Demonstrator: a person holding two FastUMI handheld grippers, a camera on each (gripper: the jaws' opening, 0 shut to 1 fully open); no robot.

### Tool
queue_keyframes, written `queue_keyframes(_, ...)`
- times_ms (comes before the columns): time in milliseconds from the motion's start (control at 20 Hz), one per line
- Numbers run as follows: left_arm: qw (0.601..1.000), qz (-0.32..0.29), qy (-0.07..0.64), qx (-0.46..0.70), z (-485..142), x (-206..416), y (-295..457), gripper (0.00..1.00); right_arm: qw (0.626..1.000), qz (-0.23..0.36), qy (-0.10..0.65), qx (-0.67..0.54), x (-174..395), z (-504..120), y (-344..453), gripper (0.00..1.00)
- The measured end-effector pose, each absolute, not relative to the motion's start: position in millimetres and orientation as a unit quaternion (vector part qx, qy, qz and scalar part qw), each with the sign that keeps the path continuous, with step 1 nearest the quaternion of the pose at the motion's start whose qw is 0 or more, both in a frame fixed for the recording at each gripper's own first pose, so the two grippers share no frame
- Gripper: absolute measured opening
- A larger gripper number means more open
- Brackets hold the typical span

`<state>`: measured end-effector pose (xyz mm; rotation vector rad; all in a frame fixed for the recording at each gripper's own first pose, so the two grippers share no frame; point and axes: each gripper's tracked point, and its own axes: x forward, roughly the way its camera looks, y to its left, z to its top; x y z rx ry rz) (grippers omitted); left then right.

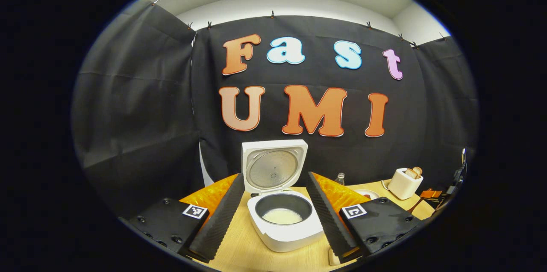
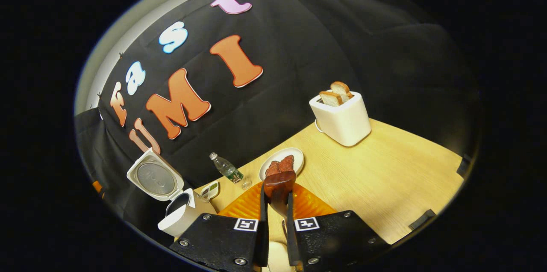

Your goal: Close the left gripper, press the button to open the rice cooker; take a wooden spoon from the chopstick holder with the right hand, scoop a spoonful of rice and pour it into the rice cooker, then put the wooden spoon back into the chopstick holder.

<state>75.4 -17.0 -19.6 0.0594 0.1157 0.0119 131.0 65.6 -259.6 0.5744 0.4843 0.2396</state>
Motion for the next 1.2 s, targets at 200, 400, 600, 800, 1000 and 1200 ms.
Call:
queue_keyframes(200,0.998,0.017,0.058,0.03,-17,68,-12,1.0,0.917,0.105,0.256,0.288,134,-288,60,0.17)
queue_keyframes(400,0.997,0.025,0.061,0.033,-16,62,-7,0.99,0.909,0.104,0.27,0.3,129,-301,62,0.19)
queue_keyframes(600,0.997,0.028,0.061,0.031,-15,62,-3,0.97,0.909,0.079,0.278,0.302,131,-305,53,0.27)
queue_keyframes(800,0.997,0.031,0.06,0.028,-14,64,2,0.97,0.923,0.067,0.27,0.266,140,-295,45,0.82)
queue_keyframes(1000,0.998,0.03,0.056,0.023,-8,76,2,0.98,0.952,0.037,0.234,0.196,157,-266,24,0.95)
queue_keyframes(1200,0.998,0.017,0.052,0.01,15,116,-9,0.98,0.963,0.03,0.215,0.159,160,-230,16,0.95)
